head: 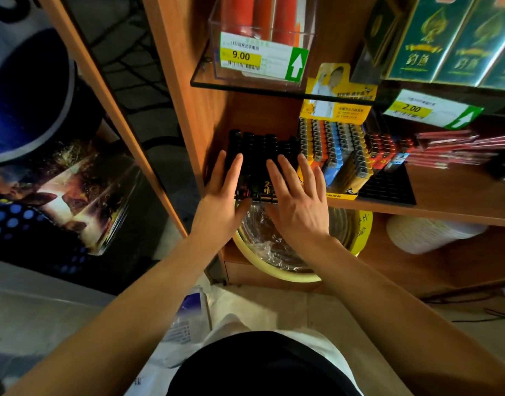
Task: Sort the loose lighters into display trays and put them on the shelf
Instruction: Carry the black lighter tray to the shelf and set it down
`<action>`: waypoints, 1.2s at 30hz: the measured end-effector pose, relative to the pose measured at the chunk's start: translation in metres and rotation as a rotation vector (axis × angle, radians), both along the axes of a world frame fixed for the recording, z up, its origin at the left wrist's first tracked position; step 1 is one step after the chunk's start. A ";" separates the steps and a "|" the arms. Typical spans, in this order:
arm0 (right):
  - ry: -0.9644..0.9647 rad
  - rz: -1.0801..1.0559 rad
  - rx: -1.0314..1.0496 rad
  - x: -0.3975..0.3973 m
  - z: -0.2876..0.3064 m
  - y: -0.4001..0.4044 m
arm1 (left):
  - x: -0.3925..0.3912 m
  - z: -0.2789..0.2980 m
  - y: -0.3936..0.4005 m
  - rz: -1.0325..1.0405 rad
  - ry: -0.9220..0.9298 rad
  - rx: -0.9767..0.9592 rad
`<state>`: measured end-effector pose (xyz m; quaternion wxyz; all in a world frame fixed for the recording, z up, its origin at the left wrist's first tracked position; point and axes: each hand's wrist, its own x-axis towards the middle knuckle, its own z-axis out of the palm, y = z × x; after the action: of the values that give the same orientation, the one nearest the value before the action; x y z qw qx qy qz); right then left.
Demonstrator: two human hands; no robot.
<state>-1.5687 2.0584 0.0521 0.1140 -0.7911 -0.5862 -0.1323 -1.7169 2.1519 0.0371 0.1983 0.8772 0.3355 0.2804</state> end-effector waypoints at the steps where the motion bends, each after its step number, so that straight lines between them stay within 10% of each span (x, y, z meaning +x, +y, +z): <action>1: -0.025 0.005 -0.003 0.002 0.000 0.001 | 0.000 -0.003 0.002 -0.005 0.008 0.023; 21: 0.007 0.073 0.017 0.043 0.031 0.017 | 0.027 0.036 0.022 0.062 -0.037 -0.103; 36: 0.097 0.122 0.013 0.066 0.030 0.015 | 0.052 0.053 0.049 0.055 0.254 -0.102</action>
<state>-1.5028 2.0730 0.0820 0.1552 -0.7587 -0.6262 -0.0906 -1.6651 2.2007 0.0900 0.1908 0.8850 0.3954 0.1549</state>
